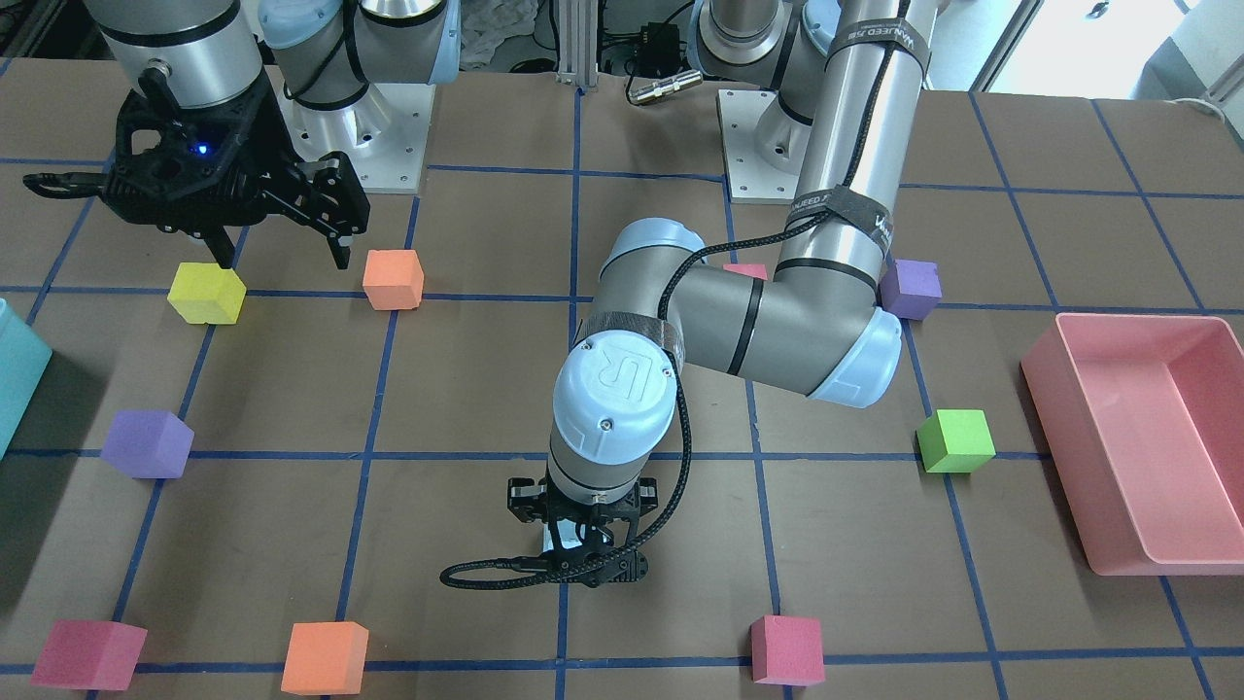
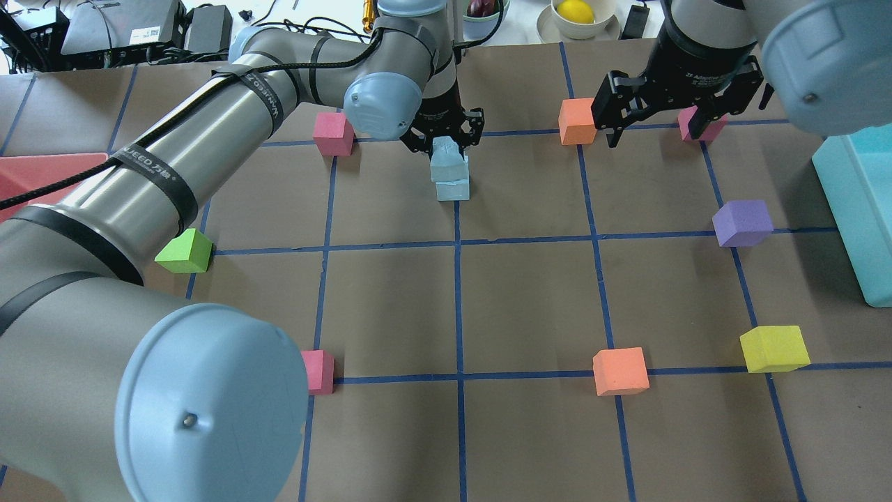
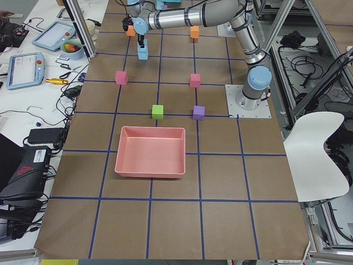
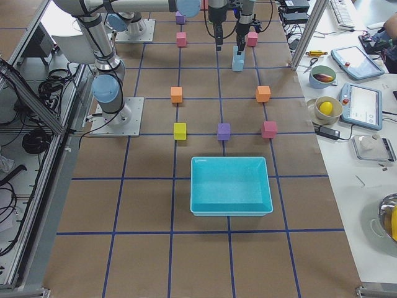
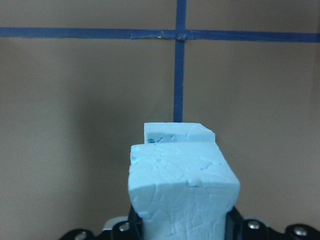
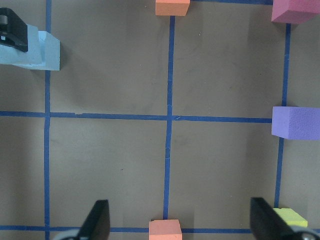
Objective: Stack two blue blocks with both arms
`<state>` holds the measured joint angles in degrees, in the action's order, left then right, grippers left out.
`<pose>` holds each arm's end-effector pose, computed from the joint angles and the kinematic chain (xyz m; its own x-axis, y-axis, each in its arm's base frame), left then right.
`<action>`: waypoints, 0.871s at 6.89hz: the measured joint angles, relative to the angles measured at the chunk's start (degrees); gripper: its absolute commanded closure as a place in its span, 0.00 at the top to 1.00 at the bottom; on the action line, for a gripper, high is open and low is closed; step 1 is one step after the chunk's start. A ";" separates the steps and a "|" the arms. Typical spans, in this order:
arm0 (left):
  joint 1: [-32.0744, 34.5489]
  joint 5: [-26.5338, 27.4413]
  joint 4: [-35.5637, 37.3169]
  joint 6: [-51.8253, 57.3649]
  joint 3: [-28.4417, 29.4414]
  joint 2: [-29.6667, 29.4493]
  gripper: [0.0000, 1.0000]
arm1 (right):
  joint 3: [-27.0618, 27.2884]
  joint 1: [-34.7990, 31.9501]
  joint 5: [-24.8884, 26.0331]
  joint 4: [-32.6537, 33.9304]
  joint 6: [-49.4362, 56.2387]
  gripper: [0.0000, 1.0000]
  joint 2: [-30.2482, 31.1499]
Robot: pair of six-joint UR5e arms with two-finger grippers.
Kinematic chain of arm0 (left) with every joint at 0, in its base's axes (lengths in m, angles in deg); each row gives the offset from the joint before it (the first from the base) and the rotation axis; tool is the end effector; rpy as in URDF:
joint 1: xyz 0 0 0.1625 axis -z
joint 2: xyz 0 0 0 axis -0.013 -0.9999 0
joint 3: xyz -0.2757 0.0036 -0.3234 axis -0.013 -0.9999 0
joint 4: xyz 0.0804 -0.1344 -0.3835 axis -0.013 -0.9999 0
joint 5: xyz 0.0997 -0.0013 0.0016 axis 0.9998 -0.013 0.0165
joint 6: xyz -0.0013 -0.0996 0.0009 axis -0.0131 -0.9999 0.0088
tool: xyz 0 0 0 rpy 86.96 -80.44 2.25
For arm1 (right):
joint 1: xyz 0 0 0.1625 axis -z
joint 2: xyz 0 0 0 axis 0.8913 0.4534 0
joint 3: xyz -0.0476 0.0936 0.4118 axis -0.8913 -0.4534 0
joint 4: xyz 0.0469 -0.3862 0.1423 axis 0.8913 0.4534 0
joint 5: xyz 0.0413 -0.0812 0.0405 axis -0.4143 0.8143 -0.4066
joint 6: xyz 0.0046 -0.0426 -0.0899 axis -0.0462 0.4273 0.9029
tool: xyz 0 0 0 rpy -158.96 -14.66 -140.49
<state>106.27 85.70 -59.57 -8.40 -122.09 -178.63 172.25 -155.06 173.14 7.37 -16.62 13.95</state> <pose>-0.3522 -0.6665 0.2689 -0.9960 -0.0328 0.0830 -0.0316 0.9994 0.0162 0.1476 -0.4981 0.5001 -0.9986 -0.0414 0.0341 -0.0443 0.9951 -0.0881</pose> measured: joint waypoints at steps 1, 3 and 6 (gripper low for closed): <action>0.06 -0.01 0.30 -1.68 0.02 -0.45 0.96 | 0.08 0.00 -0.04 -0.01 0.00 1.00 -0.01; 0.17 -1.59 2.02 -4.99 -0.02 -1.59 1.00 | 0.11 0.00 -0.07 -0.07 0.05 1.00 0.00; -0.26 -2.24 1.51 -3.05 0.78 0.52 1.00 | 0.16 0.00 -0.07 -0.08 0.08 1.00 0.08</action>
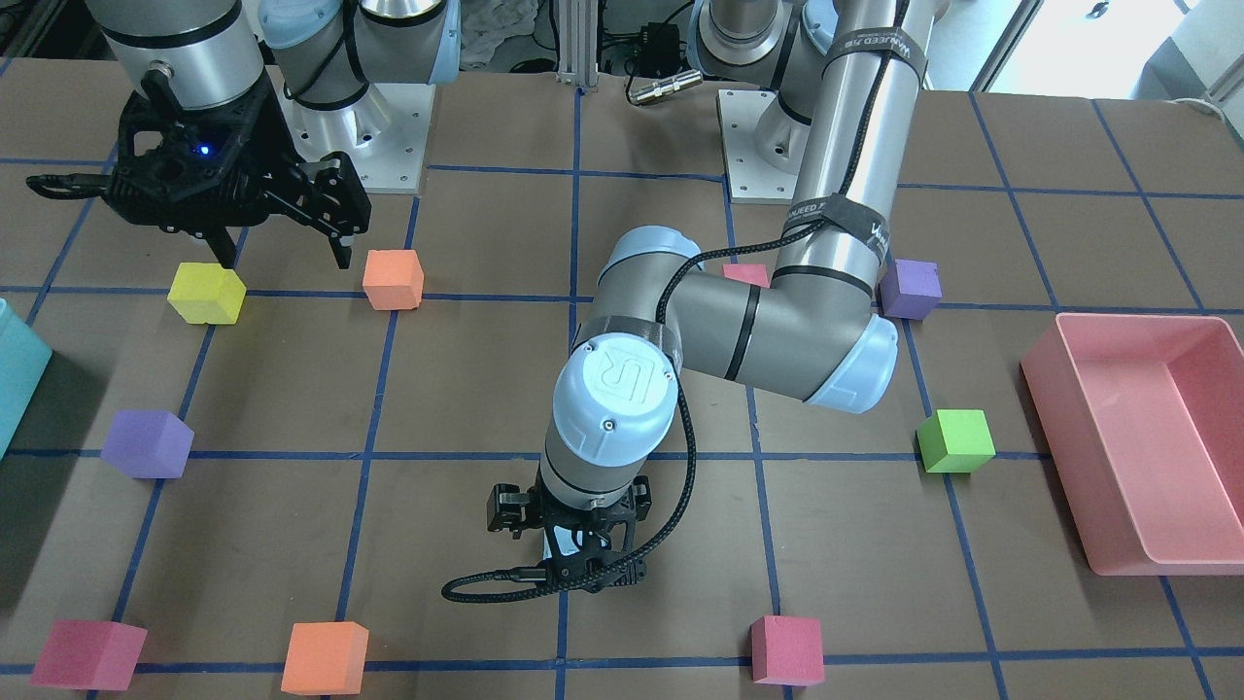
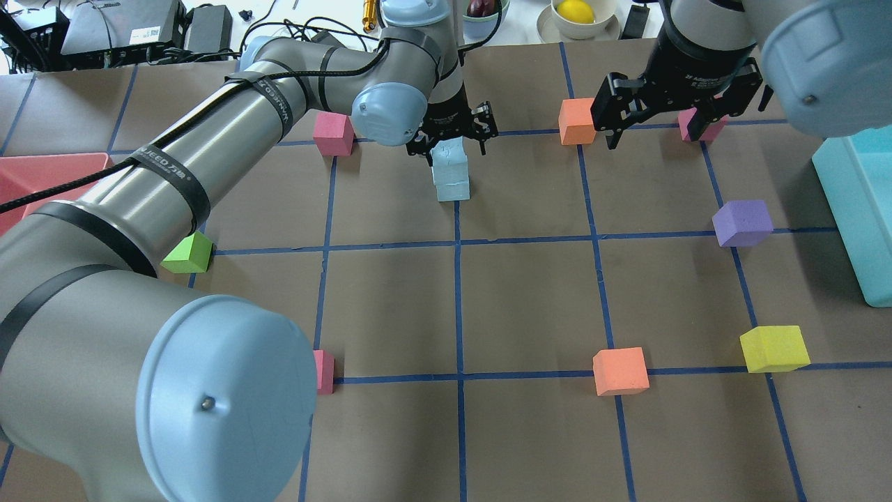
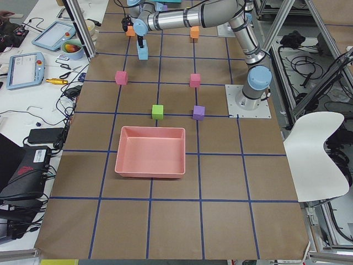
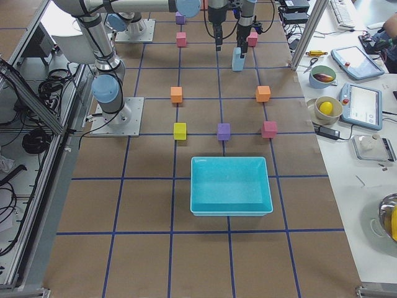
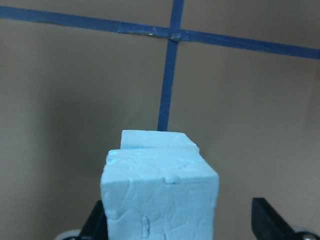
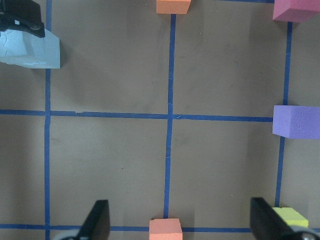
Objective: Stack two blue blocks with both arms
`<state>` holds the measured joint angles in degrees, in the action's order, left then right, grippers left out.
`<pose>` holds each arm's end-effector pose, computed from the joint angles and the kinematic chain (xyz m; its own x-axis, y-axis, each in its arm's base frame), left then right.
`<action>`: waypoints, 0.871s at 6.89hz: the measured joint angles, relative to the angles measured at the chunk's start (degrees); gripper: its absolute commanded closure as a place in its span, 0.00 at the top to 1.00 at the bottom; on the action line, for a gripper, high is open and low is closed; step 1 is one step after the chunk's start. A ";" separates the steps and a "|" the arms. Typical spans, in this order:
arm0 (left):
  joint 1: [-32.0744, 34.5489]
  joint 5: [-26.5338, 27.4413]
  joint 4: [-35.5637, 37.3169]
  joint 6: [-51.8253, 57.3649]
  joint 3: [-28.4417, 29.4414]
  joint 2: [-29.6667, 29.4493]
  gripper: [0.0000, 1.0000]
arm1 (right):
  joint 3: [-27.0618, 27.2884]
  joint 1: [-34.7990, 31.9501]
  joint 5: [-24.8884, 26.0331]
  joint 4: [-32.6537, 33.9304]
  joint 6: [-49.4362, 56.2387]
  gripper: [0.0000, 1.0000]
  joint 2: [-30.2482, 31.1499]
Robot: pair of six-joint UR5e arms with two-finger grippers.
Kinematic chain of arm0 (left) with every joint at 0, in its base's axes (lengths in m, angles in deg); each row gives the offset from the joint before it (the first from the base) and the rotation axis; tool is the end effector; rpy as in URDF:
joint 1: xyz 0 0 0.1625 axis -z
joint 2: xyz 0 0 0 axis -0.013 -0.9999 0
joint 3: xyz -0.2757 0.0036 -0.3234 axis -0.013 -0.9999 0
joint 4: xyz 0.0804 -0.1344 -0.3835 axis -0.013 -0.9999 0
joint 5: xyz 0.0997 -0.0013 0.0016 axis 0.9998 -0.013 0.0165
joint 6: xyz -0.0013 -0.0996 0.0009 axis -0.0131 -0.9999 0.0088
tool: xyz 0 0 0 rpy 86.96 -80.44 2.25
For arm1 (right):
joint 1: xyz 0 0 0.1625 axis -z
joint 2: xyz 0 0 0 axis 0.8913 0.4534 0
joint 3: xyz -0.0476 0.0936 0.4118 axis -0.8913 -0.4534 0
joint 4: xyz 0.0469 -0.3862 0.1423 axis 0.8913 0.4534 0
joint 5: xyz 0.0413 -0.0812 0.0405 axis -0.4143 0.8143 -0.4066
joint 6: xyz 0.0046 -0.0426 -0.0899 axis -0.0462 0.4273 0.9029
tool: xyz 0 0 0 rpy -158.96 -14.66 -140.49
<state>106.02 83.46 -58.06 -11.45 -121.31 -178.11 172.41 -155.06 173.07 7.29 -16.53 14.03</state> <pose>-0.3542 -0.6712 0.2853 -0.9870 -0.0850 0.1362 -0.0872 0.9961 -0.0104 0.1477 -0.4972 0.4993 -0.9985 -0.0432 0.0330 -0.0459 0.9953 -0.0853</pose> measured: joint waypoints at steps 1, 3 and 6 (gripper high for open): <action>-0.95 0.72 -3.37 3.92 1.19 1.82 1.00 | 0.00 0.00 0.00 0.00 0.00 1.00 -0.01; -4.77 3.04 -13.00 13.03 1.65 7.00 1.00 | 0.00 0.00 0.00 0.00 0.00 1.00 -0.03; -12.93 5.93 -26.20 23.56 -0.51 18.77 0.98 | 0.00 0.00 0.00 0.00 0.00 1.00 -0.08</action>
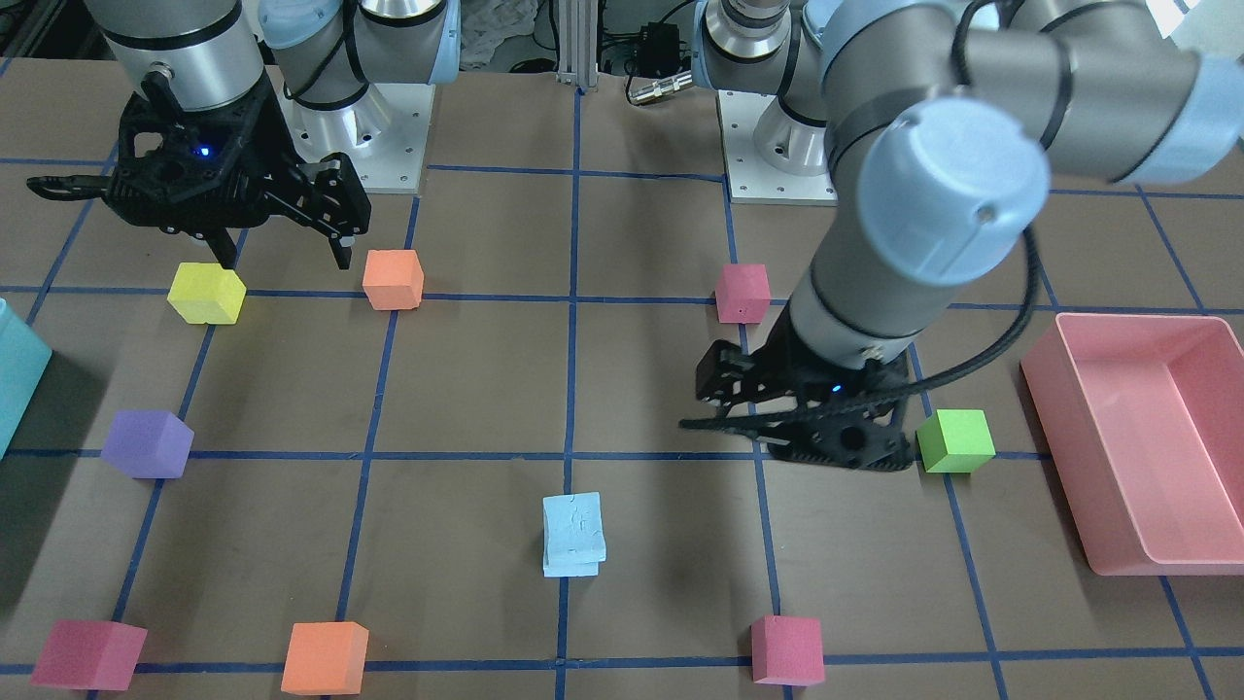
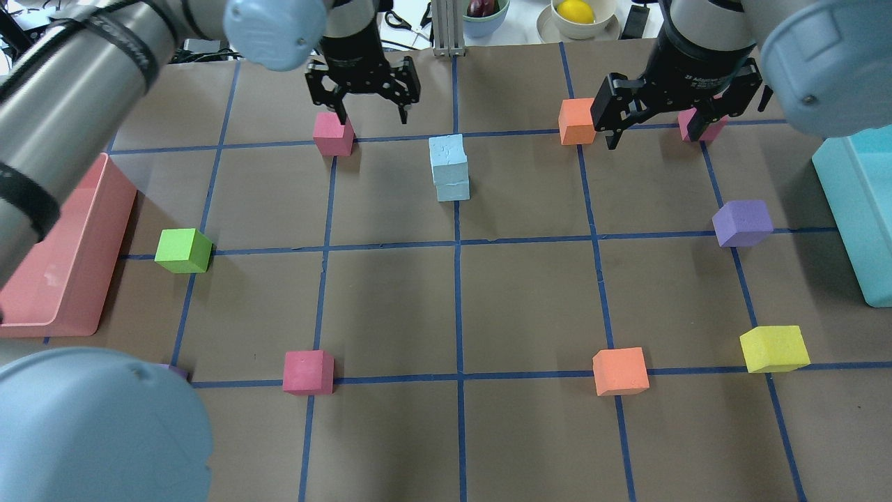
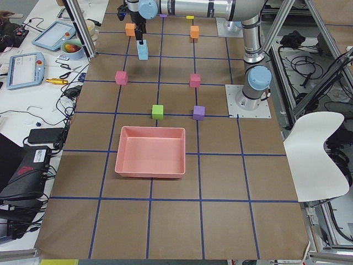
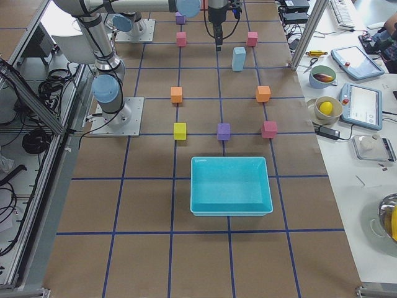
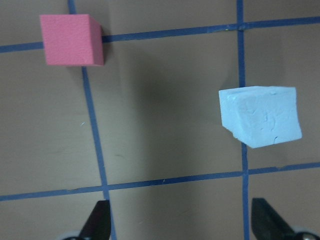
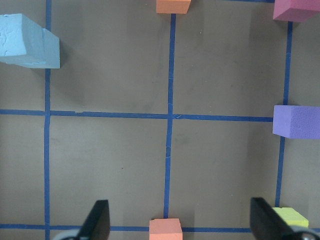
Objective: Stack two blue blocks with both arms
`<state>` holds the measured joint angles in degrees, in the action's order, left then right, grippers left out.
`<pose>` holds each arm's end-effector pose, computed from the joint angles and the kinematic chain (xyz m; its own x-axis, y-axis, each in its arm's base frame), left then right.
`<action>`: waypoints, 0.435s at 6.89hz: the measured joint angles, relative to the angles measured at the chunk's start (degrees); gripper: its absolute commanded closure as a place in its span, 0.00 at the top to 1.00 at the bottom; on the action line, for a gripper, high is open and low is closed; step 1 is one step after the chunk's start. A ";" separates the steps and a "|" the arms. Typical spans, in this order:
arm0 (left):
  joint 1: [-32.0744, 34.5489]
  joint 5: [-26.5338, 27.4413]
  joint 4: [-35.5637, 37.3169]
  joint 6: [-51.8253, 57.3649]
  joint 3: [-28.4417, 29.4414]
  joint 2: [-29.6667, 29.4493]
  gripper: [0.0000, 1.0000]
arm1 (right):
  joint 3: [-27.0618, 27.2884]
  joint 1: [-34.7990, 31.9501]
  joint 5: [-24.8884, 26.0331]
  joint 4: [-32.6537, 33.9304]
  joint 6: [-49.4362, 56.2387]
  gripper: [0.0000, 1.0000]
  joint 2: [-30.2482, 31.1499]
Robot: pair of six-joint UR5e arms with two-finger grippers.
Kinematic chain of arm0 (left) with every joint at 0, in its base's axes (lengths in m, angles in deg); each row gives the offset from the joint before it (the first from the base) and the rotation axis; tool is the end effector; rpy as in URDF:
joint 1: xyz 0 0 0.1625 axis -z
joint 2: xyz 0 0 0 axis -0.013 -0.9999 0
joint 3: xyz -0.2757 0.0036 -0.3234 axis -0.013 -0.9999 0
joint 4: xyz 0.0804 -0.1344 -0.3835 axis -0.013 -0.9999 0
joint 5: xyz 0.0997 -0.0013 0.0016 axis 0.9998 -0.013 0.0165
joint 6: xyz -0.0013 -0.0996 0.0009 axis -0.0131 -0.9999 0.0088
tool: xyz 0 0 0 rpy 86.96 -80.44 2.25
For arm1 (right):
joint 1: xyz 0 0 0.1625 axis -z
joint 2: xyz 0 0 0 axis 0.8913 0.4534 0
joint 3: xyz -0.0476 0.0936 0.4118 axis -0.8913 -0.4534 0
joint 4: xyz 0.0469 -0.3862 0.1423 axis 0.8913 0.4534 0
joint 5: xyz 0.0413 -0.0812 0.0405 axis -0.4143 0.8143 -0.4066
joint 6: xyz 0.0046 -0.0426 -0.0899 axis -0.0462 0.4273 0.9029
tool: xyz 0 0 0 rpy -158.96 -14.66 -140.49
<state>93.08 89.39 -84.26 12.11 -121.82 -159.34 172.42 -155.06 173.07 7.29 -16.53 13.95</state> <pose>-0.1769 -0.6173 0.4616 -0.9954 0.0932 0.0216 0.0946 0.9925 0.0773 0.1477 -0.4977 0.4985 -0.9985 -0.0433 0.0330 -0.0459 0.9954 -0.0838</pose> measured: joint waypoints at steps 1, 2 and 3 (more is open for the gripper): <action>-1.49 0.26 -4.35 1.92 -1.94 5.09 0.98 | 0.00 0.00 0.00 0.00 0.00 1.00 0.00; -2.00 0.19 -6.30 2.56 -4.75 9.55 0.99 | -0.02 0.00 0.00 0.02 0.00 1.00 0.00; -2.19 0.03 -5.64 2.80 -8.34 13.12 1.00 | -0.05 0.00 0.00 0.04 0.00 1.00 0.00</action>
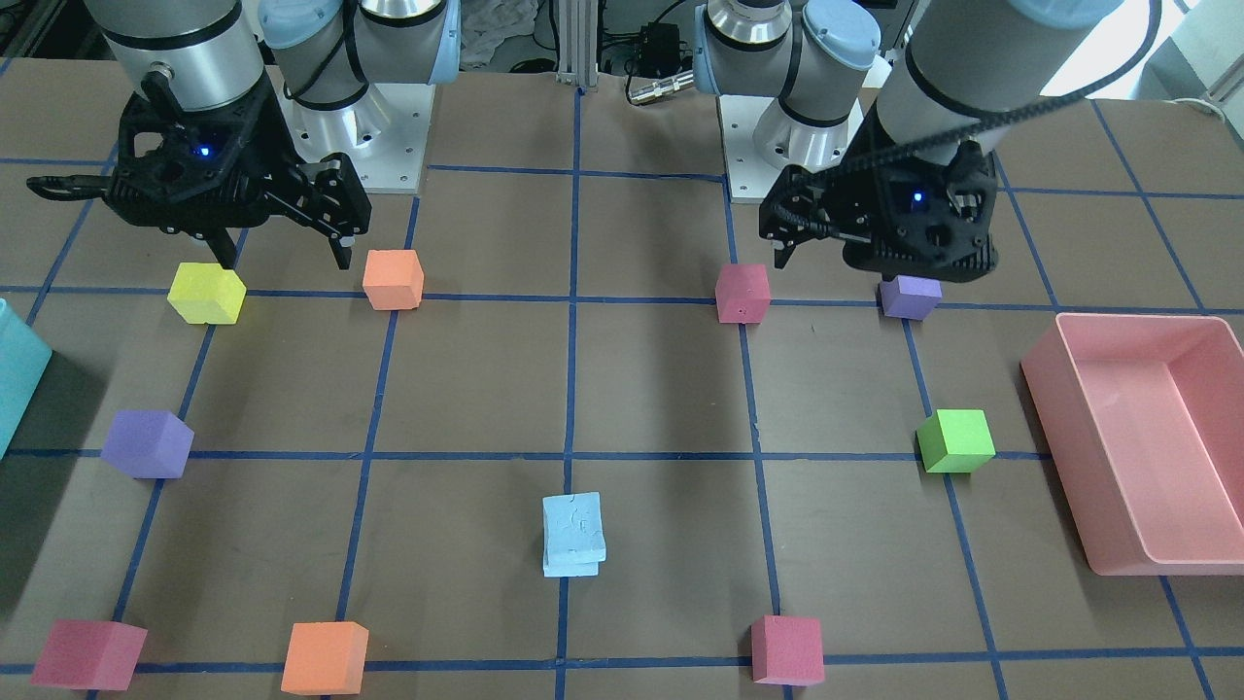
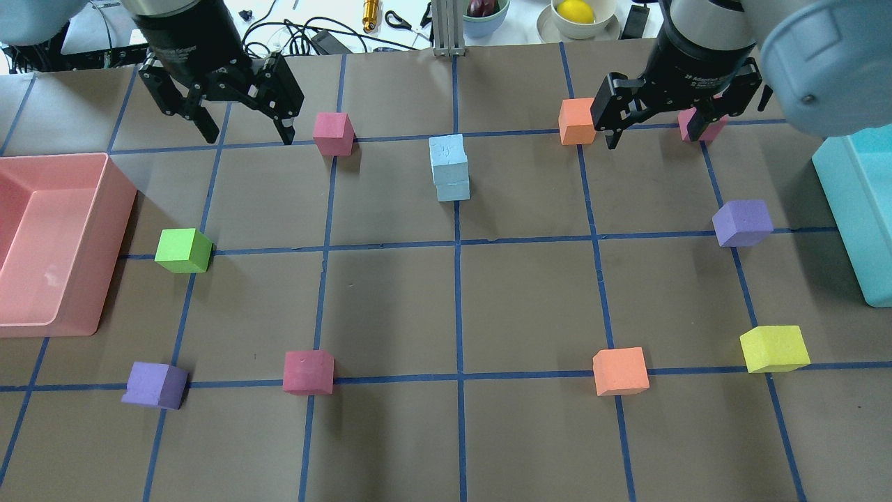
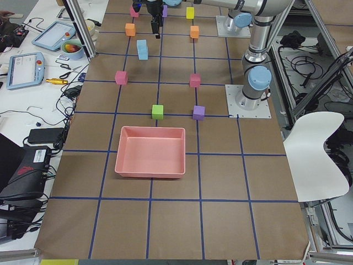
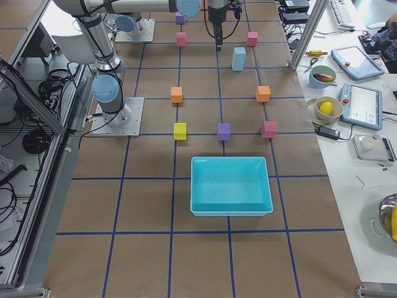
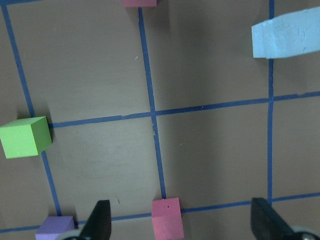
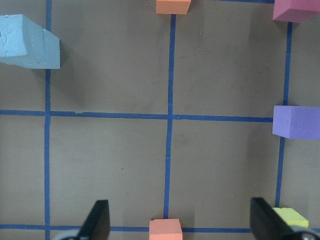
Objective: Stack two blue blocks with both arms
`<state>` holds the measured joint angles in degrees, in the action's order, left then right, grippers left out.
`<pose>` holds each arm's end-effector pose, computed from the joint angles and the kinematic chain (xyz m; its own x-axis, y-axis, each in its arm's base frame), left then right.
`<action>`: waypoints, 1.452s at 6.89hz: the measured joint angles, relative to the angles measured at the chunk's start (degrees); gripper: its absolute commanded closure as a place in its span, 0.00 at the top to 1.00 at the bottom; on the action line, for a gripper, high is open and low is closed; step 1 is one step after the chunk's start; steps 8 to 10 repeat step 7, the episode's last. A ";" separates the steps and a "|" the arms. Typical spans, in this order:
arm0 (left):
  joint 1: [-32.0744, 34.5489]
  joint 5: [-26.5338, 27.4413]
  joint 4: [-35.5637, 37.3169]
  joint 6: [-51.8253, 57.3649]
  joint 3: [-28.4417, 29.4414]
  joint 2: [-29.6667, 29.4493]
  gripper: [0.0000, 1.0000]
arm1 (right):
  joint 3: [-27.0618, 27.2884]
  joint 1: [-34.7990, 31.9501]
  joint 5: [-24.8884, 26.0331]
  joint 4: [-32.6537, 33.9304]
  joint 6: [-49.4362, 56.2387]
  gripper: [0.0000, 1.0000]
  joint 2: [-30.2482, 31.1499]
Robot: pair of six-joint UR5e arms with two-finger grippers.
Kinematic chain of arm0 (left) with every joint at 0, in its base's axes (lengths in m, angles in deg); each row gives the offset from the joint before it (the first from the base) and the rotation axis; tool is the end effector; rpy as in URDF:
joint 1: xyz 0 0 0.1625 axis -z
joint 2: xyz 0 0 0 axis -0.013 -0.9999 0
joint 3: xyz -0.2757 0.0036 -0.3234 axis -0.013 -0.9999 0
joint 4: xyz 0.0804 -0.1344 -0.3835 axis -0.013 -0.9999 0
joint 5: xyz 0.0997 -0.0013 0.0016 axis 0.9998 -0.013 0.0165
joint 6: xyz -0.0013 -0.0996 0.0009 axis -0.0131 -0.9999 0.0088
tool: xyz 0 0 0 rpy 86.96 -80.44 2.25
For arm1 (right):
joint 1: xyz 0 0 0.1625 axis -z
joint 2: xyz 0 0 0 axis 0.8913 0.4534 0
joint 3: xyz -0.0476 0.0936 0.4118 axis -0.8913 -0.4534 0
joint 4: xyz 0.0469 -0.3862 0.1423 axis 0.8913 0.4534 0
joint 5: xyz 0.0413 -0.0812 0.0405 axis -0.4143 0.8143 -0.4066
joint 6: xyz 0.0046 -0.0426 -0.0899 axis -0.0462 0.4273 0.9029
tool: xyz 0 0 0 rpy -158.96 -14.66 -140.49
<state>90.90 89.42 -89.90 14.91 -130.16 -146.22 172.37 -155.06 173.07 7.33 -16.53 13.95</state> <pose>-0.1504 -0.5256 0.5151 -0.9943 0.1035 0.0260 0.1055 0.9902 0.0912 0.1477 -0.4978 0.4990 -0.9985 -0.0432 0.0330 -0.0459 0.9953 -0.0853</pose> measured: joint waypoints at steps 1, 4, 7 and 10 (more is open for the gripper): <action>-0.26 0.06 3.77 0.10 -3.43 2.34 1.00 | -0.03 0.00 0.00 -0.01 0.00 1.00 0.00; -1.49 0.26 12.56 -0.33 -7.20 5.13 1.00 | -0.03 0.00 0.00 -0.04 0.06 1.00 0.00; -2.86 0.31 13.13 -1.56 -7.40 5.57 1.00 | 0.02 0.00 -0.08 0.02 0.01 1.00 0.00; -2.86 0.31 13.13 -1.56 -7.40 5.57 1.00 | 0.02 0.00 -0.08 0.02 0.01 1.00 0.00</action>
